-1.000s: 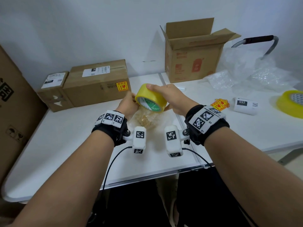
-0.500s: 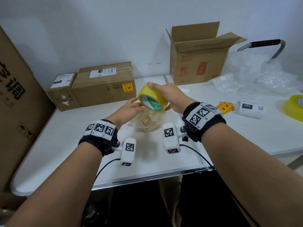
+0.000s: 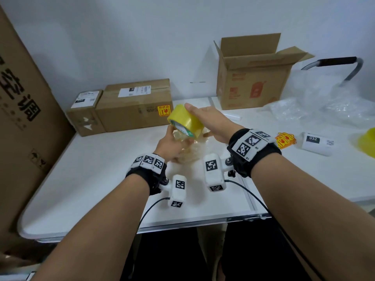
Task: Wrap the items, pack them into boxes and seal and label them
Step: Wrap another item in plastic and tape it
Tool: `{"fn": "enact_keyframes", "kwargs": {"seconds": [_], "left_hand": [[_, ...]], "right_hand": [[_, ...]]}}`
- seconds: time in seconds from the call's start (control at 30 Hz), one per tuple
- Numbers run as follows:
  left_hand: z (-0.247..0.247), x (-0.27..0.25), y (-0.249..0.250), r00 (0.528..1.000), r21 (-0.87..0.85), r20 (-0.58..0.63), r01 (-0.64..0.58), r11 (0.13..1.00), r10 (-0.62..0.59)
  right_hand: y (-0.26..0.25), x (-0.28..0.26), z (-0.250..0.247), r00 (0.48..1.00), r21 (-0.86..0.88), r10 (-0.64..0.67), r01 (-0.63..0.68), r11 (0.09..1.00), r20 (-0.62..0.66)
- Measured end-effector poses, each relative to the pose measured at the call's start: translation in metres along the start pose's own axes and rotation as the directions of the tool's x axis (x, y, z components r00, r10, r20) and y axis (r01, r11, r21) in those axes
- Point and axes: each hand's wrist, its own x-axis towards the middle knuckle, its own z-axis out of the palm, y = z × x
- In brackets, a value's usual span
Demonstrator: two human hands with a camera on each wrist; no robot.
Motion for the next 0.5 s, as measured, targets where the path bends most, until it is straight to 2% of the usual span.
{"fn": "enact_keyframes", "kwargs": {"seconds": [0.1, 0.27, 0.37, 0.5], "left_hand": [[-0.005, 0.004, -0.002, 1.0, -0.04, -0.016, 0.012, 0.999, -0.013], [-0.008, 0.009, 0.003, 0.997, -0.05, -0.008, 0.079, 0.996, -0.079], [-0.014, 0.015, 0.002, 0.99, -0.09, -0.011, 0.142, 0.986, -0.143], [-0.017, 0.024, -0.001, 0.993, -0.104, 0.018, 0.116, 0.988, -0.114]], "right_hand": [[0.001, 0.003, -0.003, 0.998, -0.031, -0.06, 0.06, 0.998, 0.025], [-0.003, 0.006, -0.004, 0.985, -0.072, -0.132, 0.125, 0.99, -0.109], [0.004, 0.005, -0.014, 0.98, -0.094, -0.096, 0.081, 0.992, -0.173], [0.019, 0.001, -0.021, 0.984, -0.11, -0.021, 0.001, 0.994, -0.178]]}}
